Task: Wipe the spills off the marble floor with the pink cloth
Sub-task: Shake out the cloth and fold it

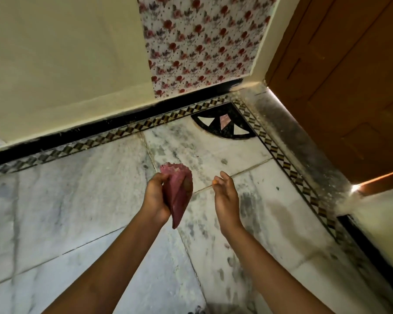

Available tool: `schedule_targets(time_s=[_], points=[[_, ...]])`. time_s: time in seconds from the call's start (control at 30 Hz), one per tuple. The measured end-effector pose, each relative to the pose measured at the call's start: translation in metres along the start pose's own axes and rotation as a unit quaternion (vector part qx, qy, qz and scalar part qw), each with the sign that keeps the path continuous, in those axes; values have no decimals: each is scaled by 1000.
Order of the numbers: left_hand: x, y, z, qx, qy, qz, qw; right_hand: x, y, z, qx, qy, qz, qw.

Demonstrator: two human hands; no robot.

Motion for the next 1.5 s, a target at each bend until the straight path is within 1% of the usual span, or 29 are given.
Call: schedule_targets(time_s=[0.1, 0.2, 0.3, 0.4, 0.53, 0.63, 0.77, 0.9, 1.0, 1.07, 1.17, 1.27, 1.33, 1.4, 1.5], points=[[-26, 39, -71, -11, 14, 22, 1000, -2, -72, -47, 10, -5, -6, 1000], [-61, 80, -155, -17, 4, 41, 999, -4, -152, -100, 11, -8, -6, 1000], [-85, 109, -230, -22, 8, 53, 998, -8, -215, -152, 19, -10, 1, 1000], [-102, 133, -303, -34, 11, 43, 998, -11, -273, -207, 28, -11, 9, 1000], [-119, 151, -387, -45, 6, 22, 999, -21, -328, -271, 52, -34, 13, 998], [-124, 157, -429, -59, 16, 14, 998, -25, -349, -304, 75, -47, 15, 996], [-132, 153, -457, -75, 7, 16, 997, -29, -372, -331, 101, -70, 16, 992], [-146, 150, -471, -107, 14, 52, 993, -29, -397, -346, 131, -113, 6, 985], [-155, 151, -473, -143, 31, 104, 984, -20, -407, -347, 127, -114, -8, 985], [-166, 148, -481, -164, 17, 117, 979, -7, -413, -346, 121, -107, -10, 987], [-189, 137, -498, -166, -34, 113, 979, 12, -422, -348, 123, -101, -14, 987], [-214, 123, -514, -194, -57, 129, 971, 34, -438, -353, 164, -109, -67, 978], [-223, 112, -519, -206, -21, 152, 967, 53, -444, -354, 166, -108, -82, 977], [-225, 104, -520, -200, 26, 140, 969, 78, -447, -354, 154, -95, -66, 981], [-226, 94, -522, -189, 67, 122, 972, 110, -450, -351, 124, -85, -18, 988]])
Point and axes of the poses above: each hand's wrist, its own z-axis towards the middle knuckle, its own x-axis out of the back of the hand, y = z × x, the point moved 10 cm from there along z, towards the middle knuckle, and after that the axes turned 13 degrees about z, right-handed, at the moved point
